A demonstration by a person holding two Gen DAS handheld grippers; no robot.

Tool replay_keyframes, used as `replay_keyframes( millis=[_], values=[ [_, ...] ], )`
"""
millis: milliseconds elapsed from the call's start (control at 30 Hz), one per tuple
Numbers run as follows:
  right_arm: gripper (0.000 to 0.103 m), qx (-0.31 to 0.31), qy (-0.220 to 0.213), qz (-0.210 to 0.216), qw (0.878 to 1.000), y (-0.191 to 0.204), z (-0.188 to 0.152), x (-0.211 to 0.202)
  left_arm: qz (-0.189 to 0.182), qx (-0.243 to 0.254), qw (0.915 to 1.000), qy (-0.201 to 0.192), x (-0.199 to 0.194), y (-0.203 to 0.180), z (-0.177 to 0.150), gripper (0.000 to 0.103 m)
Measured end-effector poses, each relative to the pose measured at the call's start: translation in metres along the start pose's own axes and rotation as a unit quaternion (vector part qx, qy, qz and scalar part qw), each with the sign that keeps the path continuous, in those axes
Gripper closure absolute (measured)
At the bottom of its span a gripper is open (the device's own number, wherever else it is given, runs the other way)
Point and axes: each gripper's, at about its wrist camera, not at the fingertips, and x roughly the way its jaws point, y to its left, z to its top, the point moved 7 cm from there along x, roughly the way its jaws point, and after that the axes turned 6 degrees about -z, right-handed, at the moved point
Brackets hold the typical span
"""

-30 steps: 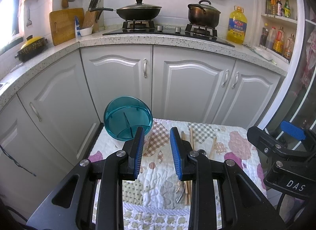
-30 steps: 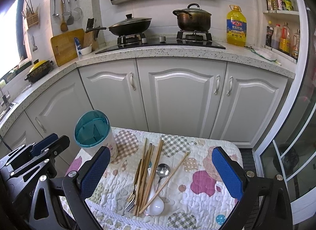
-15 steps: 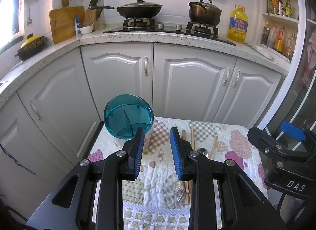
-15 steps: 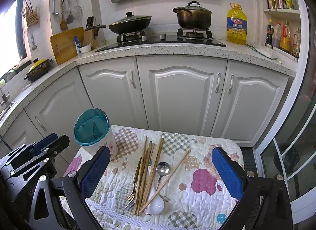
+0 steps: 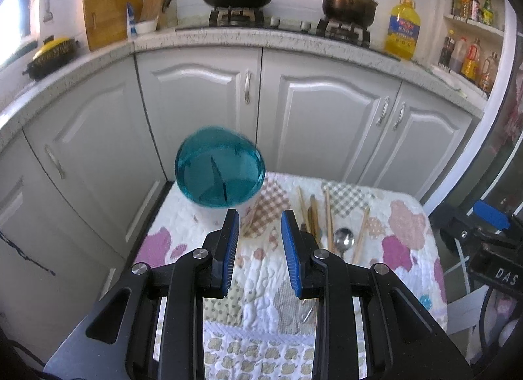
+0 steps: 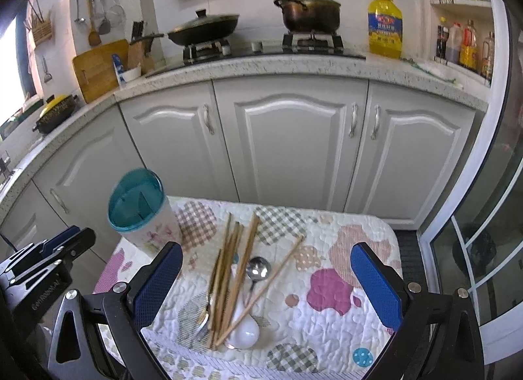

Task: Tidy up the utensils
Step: 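Grasp the gold fork with the left tool while the right tool grasps one wooden chopstick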

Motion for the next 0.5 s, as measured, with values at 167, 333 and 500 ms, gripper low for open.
replay_keyframes(
  millis=[167, 333, 500],
  values=[
    [0.001, -0.008, 0.039, 0.010, 0.999, -0.010, -0.019, 0.034, -0.018, -0.008, 0.9990, 0.041, 0.026, 0.004, -0.016, 0.077],
    [0.016, -0.001, 0.082, 0.031, 0.996, -0.019, -0.043, 0.077, -0.056, -0.024, 0.9940, 0.091, 0.060, -0.001, -0.033, 0.077],
    [0.029, 0.021, 0.131, 0.067, 0.989, -0.024, -0.060, 0.117, -0.101, -0.021, 0.9825, 0.155, 0.104, -0.015, -0.051, 0.077]
  ],
)
